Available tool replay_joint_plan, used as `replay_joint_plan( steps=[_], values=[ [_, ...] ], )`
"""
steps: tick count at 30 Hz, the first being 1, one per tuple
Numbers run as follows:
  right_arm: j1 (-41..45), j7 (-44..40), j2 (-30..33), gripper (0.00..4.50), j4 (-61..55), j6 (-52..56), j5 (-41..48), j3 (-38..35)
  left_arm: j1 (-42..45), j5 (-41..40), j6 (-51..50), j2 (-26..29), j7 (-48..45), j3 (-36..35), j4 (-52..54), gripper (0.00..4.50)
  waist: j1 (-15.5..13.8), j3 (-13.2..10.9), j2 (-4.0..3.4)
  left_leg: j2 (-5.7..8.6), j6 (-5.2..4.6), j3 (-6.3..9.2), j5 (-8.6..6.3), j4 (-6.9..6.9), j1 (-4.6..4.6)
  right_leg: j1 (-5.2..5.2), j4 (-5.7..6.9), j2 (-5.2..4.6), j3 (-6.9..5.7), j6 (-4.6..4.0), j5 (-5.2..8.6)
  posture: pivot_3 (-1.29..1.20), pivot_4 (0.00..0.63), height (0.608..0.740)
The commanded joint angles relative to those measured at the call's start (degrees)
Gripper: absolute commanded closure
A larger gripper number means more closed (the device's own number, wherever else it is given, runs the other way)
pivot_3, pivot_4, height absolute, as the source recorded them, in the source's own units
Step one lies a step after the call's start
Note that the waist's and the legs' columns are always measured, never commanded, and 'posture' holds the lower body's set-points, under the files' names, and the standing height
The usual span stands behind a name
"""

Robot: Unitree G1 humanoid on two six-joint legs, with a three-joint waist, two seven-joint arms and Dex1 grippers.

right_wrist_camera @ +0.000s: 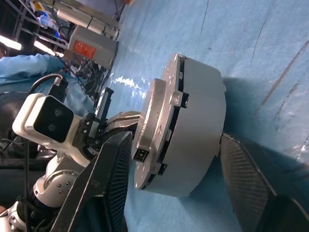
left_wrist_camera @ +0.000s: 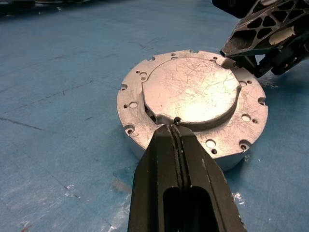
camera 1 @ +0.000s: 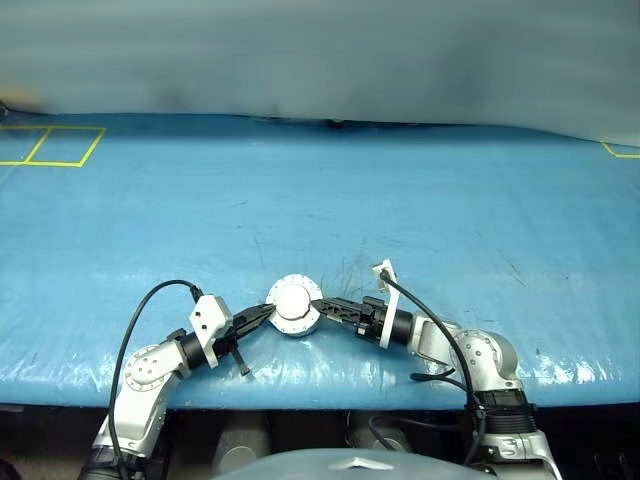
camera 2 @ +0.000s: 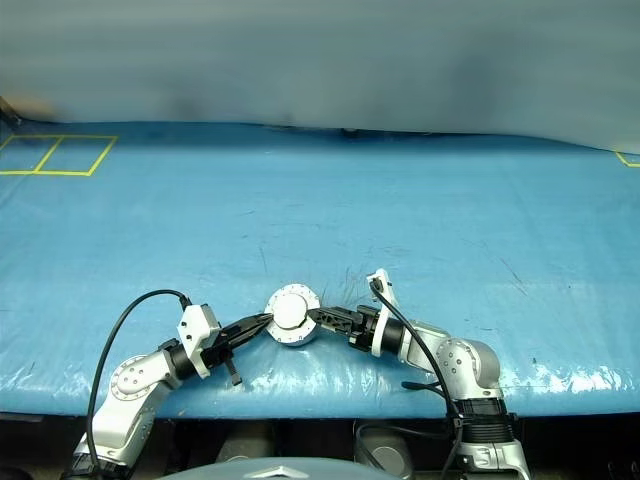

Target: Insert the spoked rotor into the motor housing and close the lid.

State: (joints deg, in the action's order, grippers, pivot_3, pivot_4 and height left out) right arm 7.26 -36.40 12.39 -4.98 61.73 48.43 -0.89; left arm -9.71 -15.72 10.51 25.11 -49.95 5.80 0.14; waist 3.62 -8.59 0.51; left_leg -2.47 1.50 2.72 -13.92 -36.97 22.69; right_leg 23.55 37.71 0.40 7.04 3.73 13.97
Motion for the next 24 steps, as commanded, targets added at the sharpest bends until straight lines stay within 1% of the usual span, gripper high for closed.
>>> replay_joint_plan(
  steps=[1, 3, 4, 10, 12, 14, 16, 18, 19, 21, 23, 24],
  values=[
    [-0.53, -0.58, -0.73, 2.49, -1.15, 0.76, 1.47, 0.55, -1.38, 2.01, -1.47, 0.22, 0.12, 1.60, -1.90, 4.50, 0.03, 0.00, 0.00, 0.00, 0.00, 0.00, 0.00, 0.01, 0.00, 0.01, 0.00, 0.00, 0.00, -0.01, 0.00, 0.00, 0.150, 0.740],
    [-0.53, -0.25, -0.68, 3.10, -1.23, 0.71, 1.15, 0.64, -1.34, 2.14, -1.25, 0.01, 0.35, 1.48, -1.97, 4.50, 0.12, 0.00, -0.01, 0.00, 0.00, -0.01, 0.00, 0.02, 0.03, 0.03, -0.01, 0.00, 0.00, -0.01, 0.01, 0.00, 0.150, 0.740],
    [-0.50, -0.20, -0.70, 3.21, -1.18, 0.78, 1.23, 0.56, -1.37, 1.98, -1.20, -0.19, 0.46, 1.35, -2.00, 4.50, 0.12, -0.01, 0.00, 0.00, 0.00, -0.01, 0.00, 0.02, 0.02, 0.02, -0.01, 0.00, 0.00, -0.01, 0.01, 0.00, 0.150, 0.740],
    [-0.48, 0.26, -0.92, 3.21, -1.03, 1.18, 1.73, -0.64, -1.50, 1.33, -0.48, -1.38, 1.41, 0.45, -2.05, 4.50, 0.19, -0.01, 0.00, 0.00, 0.01, 0.00, -0.01, -0.03, -0.03, 0.14, -0.03, -0.01, 0.00, 0.00, 0.01, 0.00, 0.150, 0.740],
    [-0.16, 1.10, -1.91, 3.21, -0.46, 1.49, 2.87, -2.39, -1.47, -0.59, -0.96, -2.89, 2.50, -0.95, -1.50, 4.50, 0.19, -0.01, 0.00, 0.00, 0.01, 0.00, -0.01, -0.01, 0.00, 0.11, -0.04, -0.01, 0.00, 0.00, 0.01, 0.00, 0.150, 0.740],
    [0.33, 2.05, -3.14, 3.21, 0.19, 1.61, 4.47, -4.62, -1.39, -4.54, -2.70, -5.30, 4.14, -3.11, -0.15, 4.50, 0.19, -0.07, 0.01, -0.01, 0.01, 0.00, -0.01, -0.02, 0.10, 0.08, -0.02, 0.00, 0.00, 0.00, 0.00, 0.00, 0.150, 0.740],
    [0.88, 2.89, -4.39, 3.21, 0.83, 1.40, 6.15, -6.87, -1.34, -11.93, -9.07, -7.93, 6.06, -5.74, 2.27, 4.50, 0.29, -0.21, 0.12, -0.01, 0.01, 0.01, -0.01, -0.05, 0.22, 0.15, 0.01, 0.02, -0.01, 0.01, 0.00, 0.00, 0.150, 0.740],
    [1.57, 3.98, -5.67, 3.21, 1.24, 1.18, 7.80, -9.05, -1.37, -21.07, -17.40, -9.37, 6.95, -8.25, 5.02, 4.50, 0.50, -0.36, 0.18, -0.05, 0.01, 0.03, -0.01, -0.05, 0.29, 0.22, 0.04, 0.06, -0.02, 0.02, -0.01, 0.00, 0.150, 0.740],
    [1.90, 4.49, -6.19, 3.21, 1.38, 0.96, 8.51, -9.95, -1.32, -24.03, -19.87, -9.90, 7.23, -9.19, 5.85, 4.50, 0.62, -0.40, 0.17, -0.06, 0.01, 0.06, -0.01, -0.05, 0.37, 0.27, 0.04, 0.10, -0.03, 0.02, -0.01, 0.00, 0.150, 0.740],
    [2.71, 5.62, -7.54, 3.21, 1.73, 0.22, 10.30, -12.34, -1.33, -27.07, -22.48, -10.95, 8.30, -10.65, 6.92, 4.50, 0.77, -0.43, 0.13, -0.07, 0.00, 0.13, -0.01, -0.04, 0.60, 0.46, 0.05, 0.13, -0.06, 0.06, -0.03, 0.00, 0.150, 0.740],
    [3.38, 6.63, -8.63, 3.21, 1.90, -0.38, 11.67, -14.28, -1.50, -28.02, -23.37, -11.92, 9.28, -11.58, 7.75, 4.50, 0.76, -0.43, 0.13, -0.05, 0.00, 0.15, 0.00, -0.07, 1.00, 0.85, 0.08, 0.15, -0.07, 0.41, -0.24, 0.00, 0.150, 0.740],
    [3.67, 7.04, -8.97, 3.21, 1.83, -0.53, 12.14, -14.94, -1.57, -27.91, -23.37, -12.40, 9.79, -11.84, 7.97, 4.32, 0.75, -0.44, 0.12, -0.05, 0.00, 0.15, 0.00, -0.07, 1.09, 0.94, 0.08, 0.15, -0.06, 0.44, -0.27, 0.00, 0.150, 0.740]
  ],
)
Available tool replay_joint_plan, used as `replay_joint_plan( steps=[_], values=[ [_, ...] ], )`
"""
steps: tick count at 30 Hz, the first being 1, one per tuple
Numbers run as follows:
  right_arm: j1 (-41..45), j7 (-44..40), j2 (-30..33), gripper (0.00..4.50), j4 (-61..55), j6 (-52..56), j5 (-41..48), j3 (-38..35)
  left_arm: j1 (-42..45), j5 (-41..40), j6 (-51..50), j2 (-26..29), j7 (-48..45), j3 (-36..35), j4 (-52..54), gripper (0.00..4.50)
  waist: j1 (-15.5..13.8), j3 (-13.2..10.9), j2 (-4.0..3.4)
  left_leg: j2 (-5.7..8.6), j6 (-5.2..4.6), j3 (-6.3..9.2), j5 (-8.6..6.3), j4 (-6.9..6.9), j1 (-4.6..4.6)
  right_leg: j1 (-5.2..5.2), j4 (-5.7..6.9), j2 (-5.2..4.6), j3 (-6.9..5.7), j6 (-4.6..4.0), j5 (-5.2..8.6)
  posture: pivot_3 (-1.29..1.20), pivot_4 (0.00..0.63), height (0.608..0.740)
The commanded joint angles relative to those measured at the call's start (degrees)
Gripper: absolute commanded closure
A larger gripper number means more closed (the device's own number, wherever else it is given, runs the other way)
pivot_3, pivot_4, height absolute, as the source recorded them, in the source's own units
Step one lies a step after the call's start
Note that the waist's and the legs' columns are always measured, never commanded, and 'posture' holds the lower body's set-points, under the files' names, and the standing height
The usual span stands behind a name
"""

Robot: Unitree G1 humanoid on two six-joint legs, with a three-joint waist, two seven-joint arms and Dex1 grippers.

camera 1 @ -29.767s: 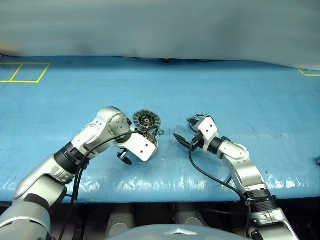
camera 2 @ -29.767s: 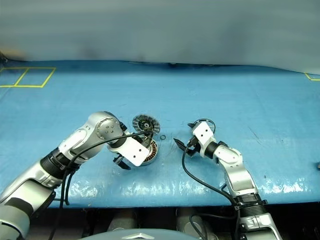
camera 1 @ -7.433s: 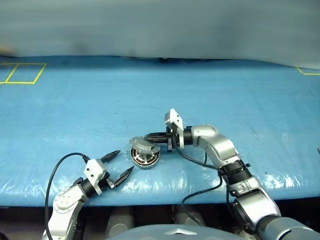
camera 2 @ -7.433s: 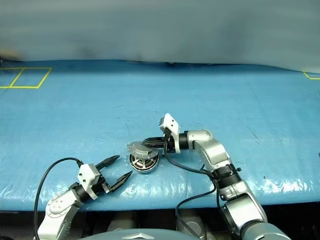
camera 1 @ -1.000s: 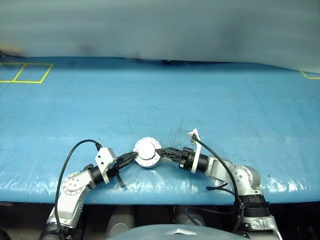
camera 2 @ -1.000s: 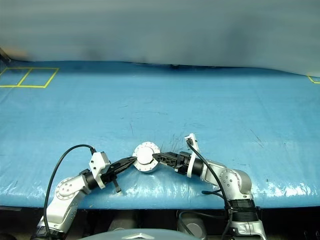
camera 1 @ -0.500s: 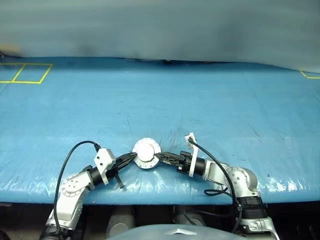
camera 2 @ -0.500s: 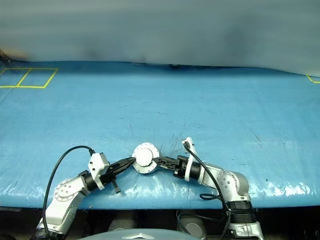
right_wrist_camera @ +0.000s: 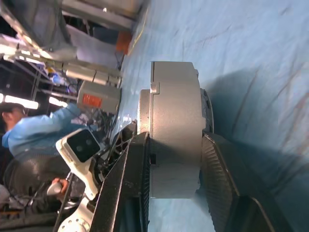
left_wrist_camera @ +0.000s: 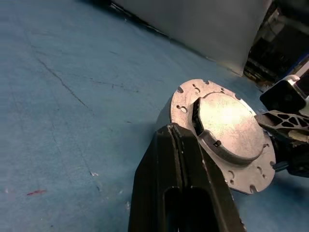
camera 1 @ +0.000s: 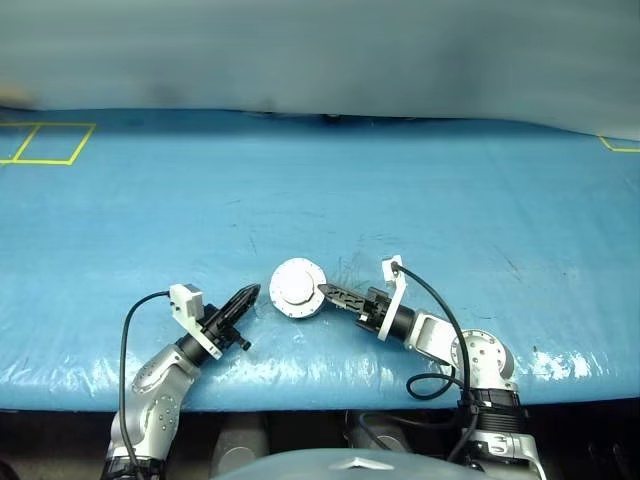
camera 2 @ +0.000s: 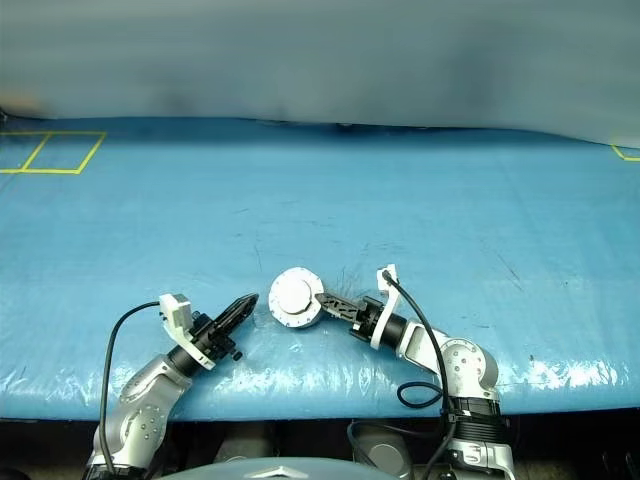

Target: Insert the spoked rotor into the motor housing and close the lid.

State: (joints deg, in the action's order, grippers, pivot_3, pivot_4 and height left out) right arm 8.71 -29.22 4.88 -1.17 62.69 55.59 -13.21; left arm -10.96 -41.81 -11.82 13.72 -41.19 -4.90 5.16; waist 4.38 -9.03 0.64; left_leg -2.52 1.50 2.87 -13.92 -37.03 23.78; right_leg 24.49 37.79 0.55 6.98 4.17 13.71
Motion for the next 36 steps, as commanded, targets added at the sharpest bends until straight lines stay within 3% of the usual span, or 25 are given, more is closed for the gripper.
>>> replay_joint_plan(
  steps=[1, 6, 13, 14, 23, 36],
  values=[
    [2.43, 0.21, -1.74, 3.21, -2.08, -1.51, 5.33, -3.08, -0.34, -1.66, -0.94, -1.53, 1.50, -1.43, 3.05, 4.12, 0.05, -0.01, -0.02, 0.01, 0.00, 0.00, 0.00, 0.00, 0.00, 0.00, 0.00, 0.00, 0.00, 0.00, 0.00, 0.00, 0.150, 0.740],
    [3.15, 1.39, -3.52, 3.21, -1.87, -1.80, 9.36, -5.43, 0.21, -9.31, -4.92, -6.14, 2.29, -3.66, 3.54, 2.57, 0.09, -0.02, -0.03, 0.01, -0.01, 0.00, -0.01, 0.02, 0.01, 0.00, -0.02, 0.00, 0.00, -0.04, 0.03, 0.00, 0.150, 0.740],
    [3.55, 2.52, -4.51, 3.21, -3.89, -0.76, 13.89, -4.85, 0.75, -18.56, -15.37, -7.44, 0.78, -3.32, 4.36, 0.20, 0.28, -0.03, -0.05, 0.01, -0.01, 0.00, -0.01, -0.05, 0.01, -0.01, 0.00, 0.01, 0.00, -0.03, 0.03, 0.00, 0.150, 0.740],
    [3.49, 2.88, -4.78, 3.21, -4.36, -0.49, 14.61, -4.44, 0.94, -19.65, -17.39, -6.97, 0.67, -3.01, 4.54, 0.04, 0.32, -0.03, -0.05, 0.01, -0.01, 0.01, -0.01, -0.05, 0.00, -0.01, 0.00, 0.01, 0.00, -0.03, 0.03, 0.00, 0.150, 0.740],
    [1.72, 3.99, -4.82, 3.21, -7.38, 2.00, 18.65, -0.17, 2.92, -20.29, -21.35, -6.56, 0.03, -3.46, 3.78, 0.04, 0.39, -0.04, -0.07, 0.01, -0.01, 0.04, -0.01, -0.04, 0.00, -0.01, 0.01, 0.04, -0.02, -0.05, 0.03, 0.00, 0.150, 0.740],
    [0.34, 4.53, -3.88, 3.21, -6.18, 1.32, 17.74, 3.25, 4.83, -20.75, -23.65, -7.04, -3.82, -3.55, 2.78, 0.04, 0.34, -0.04, -0.06, 0.01, -0.01, 0.06, -0.01, -0.05, 0.00, -0.02, 0.02, 0.04, -0.03, -0.05, 0.03, 0.00, 0.150, 0.740]
  ],
)
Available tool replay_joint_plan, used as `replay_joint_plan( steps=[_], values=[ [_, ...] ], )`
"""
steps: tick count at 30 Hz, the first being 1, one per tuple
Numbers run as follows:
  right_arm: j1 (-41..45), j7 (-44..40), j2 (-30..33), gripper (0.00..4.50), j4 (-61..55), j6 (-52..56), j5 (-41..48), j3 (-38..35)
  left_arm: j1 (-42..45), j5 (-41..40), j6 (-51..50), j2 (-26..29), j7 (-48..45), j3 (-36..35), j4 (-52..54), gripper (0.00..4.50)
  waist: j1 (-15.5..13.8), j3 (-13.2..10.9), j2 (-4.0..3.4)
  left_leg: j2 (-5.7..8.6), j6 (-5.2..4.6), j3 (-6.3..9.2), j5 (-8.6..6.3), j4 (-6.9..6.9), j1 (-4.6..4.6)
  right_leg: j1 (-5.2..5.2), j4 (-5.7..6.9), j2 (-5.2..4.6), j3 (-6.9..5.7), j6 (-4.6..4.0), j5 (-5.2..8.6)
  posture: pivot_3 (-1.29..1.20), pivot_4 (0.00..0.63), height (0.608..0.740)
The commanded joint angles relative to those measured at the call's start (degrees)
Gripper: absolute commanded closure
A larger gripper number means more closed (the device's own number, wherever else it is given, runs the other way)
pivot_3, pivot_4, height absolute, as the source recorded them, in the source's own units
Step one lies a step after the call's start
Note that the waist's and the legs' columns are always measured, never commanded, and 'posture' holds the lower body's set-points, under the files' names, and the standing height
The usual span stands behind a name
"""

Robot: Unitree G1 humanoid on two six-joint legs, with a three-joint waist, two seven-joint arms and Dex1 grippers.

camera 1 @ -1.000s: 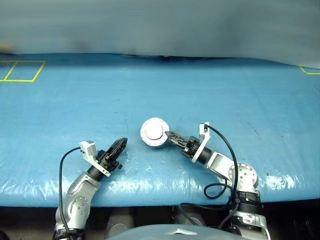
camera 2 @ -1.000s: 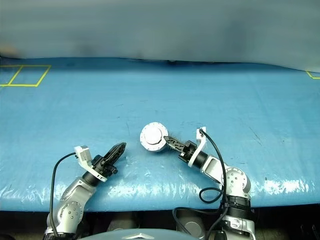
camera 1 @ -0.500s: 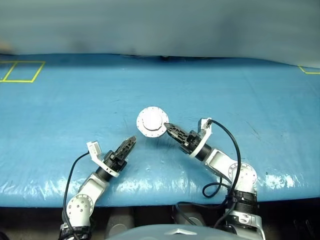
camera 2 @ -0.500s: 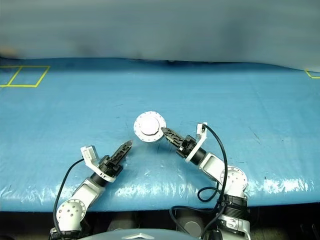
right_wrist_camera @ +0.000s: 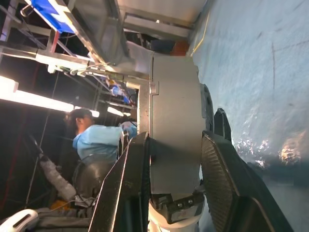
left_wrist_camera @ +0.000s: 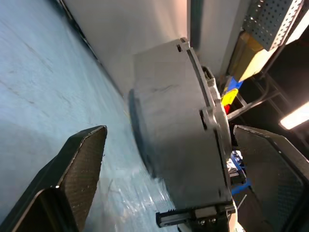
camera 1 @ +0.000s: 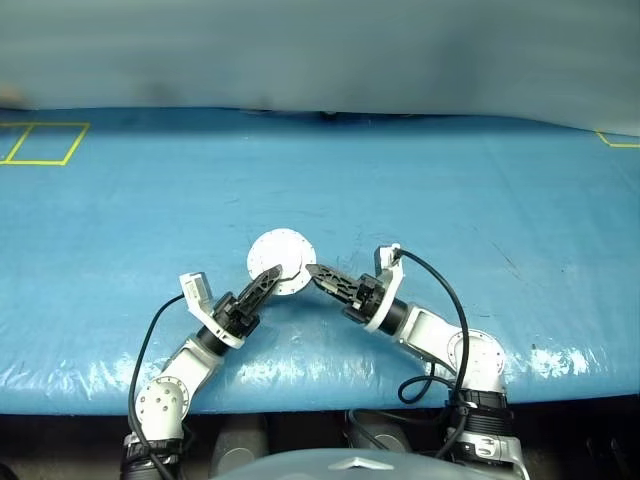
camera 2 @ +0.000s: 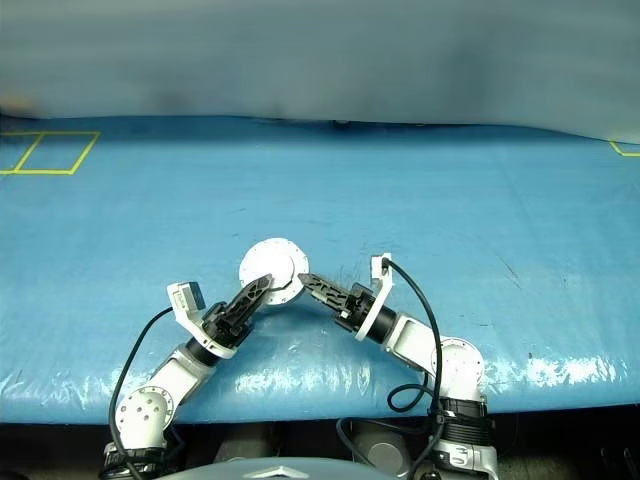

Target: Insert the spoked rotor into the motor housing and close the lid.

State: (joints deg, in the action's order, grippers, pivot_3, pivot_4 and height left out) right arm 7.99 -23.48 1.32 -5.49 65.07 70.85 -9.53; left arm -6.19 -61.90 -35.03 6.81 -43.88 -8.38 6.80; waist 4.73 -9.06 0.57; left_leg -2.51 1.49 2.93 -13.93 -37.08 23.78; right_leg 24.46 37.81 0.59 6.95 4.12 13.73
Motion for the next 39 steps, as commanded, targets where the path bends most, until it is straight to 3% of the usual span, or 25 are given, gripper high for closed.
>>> replay_joint_plan(
  steps=[1, 9, 12, 16, 28, 35, 39],
  values=[
    [1.04, -1.26, -0.20, 3.21, -1.92, -1.10, 2.53, -0.30, 0.08, -0.45, -0.17, -0.21, -1.31, -0.08, 1.11, 0.04, -0.05, 0.00, 0.00, 0.00, 0.00, 0.00, 0.00, -0.01, 0.00, 0.00, 0.00, 0.00, 0.00, 0.00, 0.00, 0.00, 0.150, 0.740],
    [0.58, -2.11, 0.85, 3.21, -3.43, -0.92, 1.41, 2.11, 0.73, 1.83, 1.47, -0.74, -4.45, 1.21, 0.56, 0.04, -0.07, 0.00, 0.00, 0.01, 0.00, 0.00, 0.00, -0.02, 0.00, -0.01, 0.00, 0.00, 0.00, 0.00, 0.00, 0.00, 0.150, 0.740],
    [0.44, -2.14, 0.94, 3.21, -3.81, -1.26, 1.44, 2.84, 1.15, 1.75, 0.32, -0.83, -5.02, 1.80, -0.16, 0.59, -0.04, 0.00, 0.00, 0.01, 0.00, 0.00, 0.00, -0.02, 0.00, -0.01, 0.00, 0.00, 0.00, 0.01, -0.01, 0.00, 0.150, 0.740],
    [0.26, -2.19, 1.13, 3.21, -4.12, -1.88, 1.46, 3.13, 1.50, 0.83, -0.71, -1.43, -4.79, 1.30, -1.05, 1.80, -0.08, 0.00, 0.01, 0.01, 0.00, -0.01, 0.00, -0.04, 0.01, -0.02, 0.00, -0.01, 0.01, 0.02, -0.01, 0.00, 0.150, 0.740],
    [0.14, -2.41, 1.98, 3.21, -4.65, -7.38, -3.85, 4.69, 2.51, 0.61, -0.73, -2.89, -1.86, -0.31, -2.02, 1.84, -0.08, 0.01, 0.01, 0.02, 0.00, 0.01, 0.00, -0.08, 0.00, -0.04, 0.03, 0.00, 0.01, 0.04, -0.03, 0.00, 0.150, 0.740],
    [0.63, -2.13, 1.92, 1.12, -3.92, -11.55, -7.41, 4.63, 2.69, 2.76, 1.89, -4.03, -0.51, -1.52, -2.72, 1.84, -0.12, 0.01, 0.01, 0.02, 0.00, 0.00, 0.00, -0.10, -0.01, -0.05, 0.03, 0.00, 0.02, 0.06, -0.04, 0.00, 0.150, 0.740],
    [0.91, -1.03, 1.46, 1.12, -2.99, -15.29, -11.22, 4.65, 3.26, 5.68, 5.75, -5.52, 1.23, -2.52, -3.72, 1.84, -0.21, 0.01, 0.01, 0.02, 0.01, 0.00, 0.00, -0.11, -0.01, -0.05, 0.04, 0.00, 0.01, 0.06, -0.04, 0.00, 0.150, 0.740]
  ],
)
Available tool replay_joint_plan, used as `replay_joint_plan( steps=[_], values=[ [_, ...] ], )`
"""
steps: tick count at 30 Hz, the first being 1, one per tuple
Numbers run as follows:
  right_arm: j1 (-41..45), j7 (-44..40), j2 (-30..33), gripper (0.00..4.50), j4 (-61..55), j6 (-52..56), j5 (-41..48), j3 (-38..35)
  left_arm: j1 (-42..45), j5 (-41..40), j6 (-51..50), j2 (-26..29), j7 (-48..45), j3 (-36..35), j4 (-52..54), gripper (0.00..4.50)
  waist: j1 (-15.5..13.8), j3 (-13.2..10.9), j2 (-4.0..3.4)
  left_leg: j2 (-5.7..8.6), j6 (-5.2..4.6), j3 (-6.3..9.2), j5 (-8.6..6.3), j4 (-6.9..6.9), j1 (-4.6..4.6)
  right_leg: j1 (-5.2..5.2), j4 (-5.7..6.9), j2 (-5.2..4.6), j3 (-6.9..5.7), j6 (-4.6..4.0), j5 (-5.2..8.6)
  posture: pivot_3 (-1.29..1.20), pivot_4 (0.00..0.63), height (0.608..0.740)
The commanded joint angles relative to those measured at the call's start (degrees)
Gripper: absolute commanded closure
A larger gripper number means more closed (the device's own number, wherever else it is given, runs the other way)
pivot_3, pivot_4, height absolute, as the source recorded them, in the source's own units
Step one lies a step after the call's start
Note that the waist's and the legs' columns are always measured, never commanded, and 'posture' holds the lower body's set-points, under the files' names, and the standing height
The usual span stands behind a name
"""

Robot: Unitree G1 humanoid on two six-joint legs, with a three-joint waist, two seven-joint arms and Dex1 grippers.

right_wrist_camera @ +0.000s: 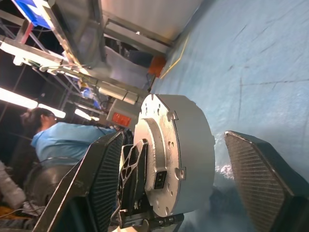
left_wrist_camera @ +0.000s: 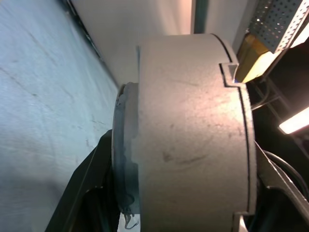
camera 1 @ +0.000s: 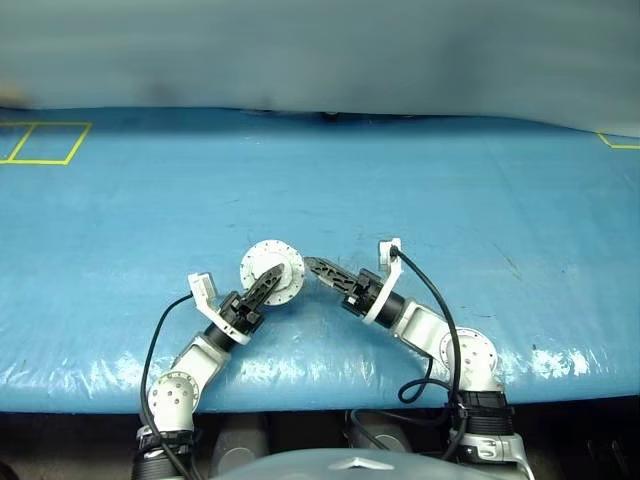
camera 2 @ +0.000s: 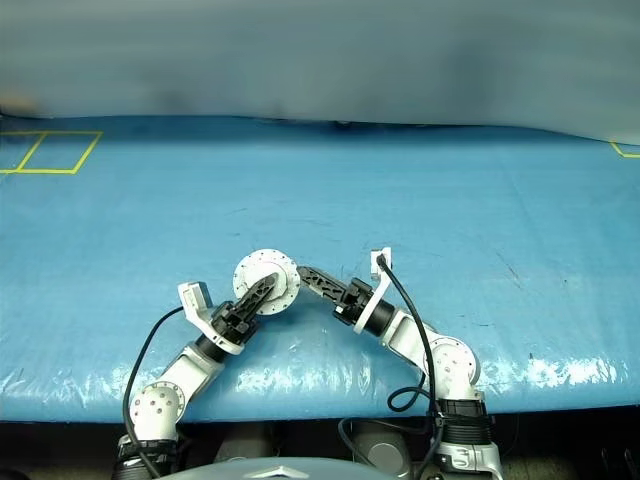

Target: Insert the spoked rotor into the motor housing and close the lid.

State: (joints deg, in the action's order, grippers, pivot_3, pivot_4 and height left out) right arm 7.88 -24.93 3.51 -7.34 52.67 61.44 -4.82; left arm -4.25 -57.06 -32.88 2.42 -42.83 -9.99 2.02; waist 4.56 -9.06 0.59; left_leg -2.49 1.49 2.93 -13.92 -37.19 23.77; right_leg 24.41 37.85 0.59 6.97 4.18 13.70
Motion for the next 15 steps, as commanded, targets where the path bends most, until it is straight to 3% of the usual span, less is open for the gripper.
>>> replay_joint_plan(
  steps=[1, 5, 11, 15],
  values=[
    [1.24, 1.04, -0.71, 1.12, -0.66, -4.26, -3.46, -0.15, 2.53, 2.79, 6.68, -2.40, 3.26, -2.24, 0.05, 1.84, -0.06, 0.00, 0.00, 0.00, 0.00, -0.01, 0.00, 0.00, 0.00, 0.00, 0.00, -0.01, 0.01, 0.01, -0.01, 0.00, 0.150, 0.740],
    [1.49, 0.87, -0.14, 1.12, -0.05, -6.71, -6.46, -0.39, 9.57, 5.57, 14.44, -5.97, 15.03, -8.60, -4.54, 1.84, -0.65, 0.00, 0.03, 0.01, 0.04, 0.04, 0.03, -0.12, 0.02, -0.04, 0.00, 0.01, 0.00, 0.09, -0.08, 0.00, 0.150, 0.740],
    [1.18, 1.06, -0.60, 1.12, 0.26, -8.22, -7.53, -1.27, 20.20, 3.40, 14.76, -5.77, 19.91, -12.99, -9.61, 1.84, -1.12, -0.01, 0.05, 0.08, 0.05, 0.08, 0.04, -0.13, 0.07, -0.08, -0.04, -0.01, 0.00, 0.14, -0.13, 0.00, 0.150, 0.740],
    [0.28, 1.06, -1.11, 1.12, -0.29, -8.84, -8.24, -1.22, 29.08, 5.13, 15.66, -4.68, 24.91, -15.93, -19.92, 1.84, -1.24, 0.01, 0.07, 0.16, 0.05, 0.13, 0.04, -0.17, 0.09, -0.13, -0.06, -0.07, -0.01, 0.17, -0.17, 0.00, 0.150, 0.740]
  ],
)
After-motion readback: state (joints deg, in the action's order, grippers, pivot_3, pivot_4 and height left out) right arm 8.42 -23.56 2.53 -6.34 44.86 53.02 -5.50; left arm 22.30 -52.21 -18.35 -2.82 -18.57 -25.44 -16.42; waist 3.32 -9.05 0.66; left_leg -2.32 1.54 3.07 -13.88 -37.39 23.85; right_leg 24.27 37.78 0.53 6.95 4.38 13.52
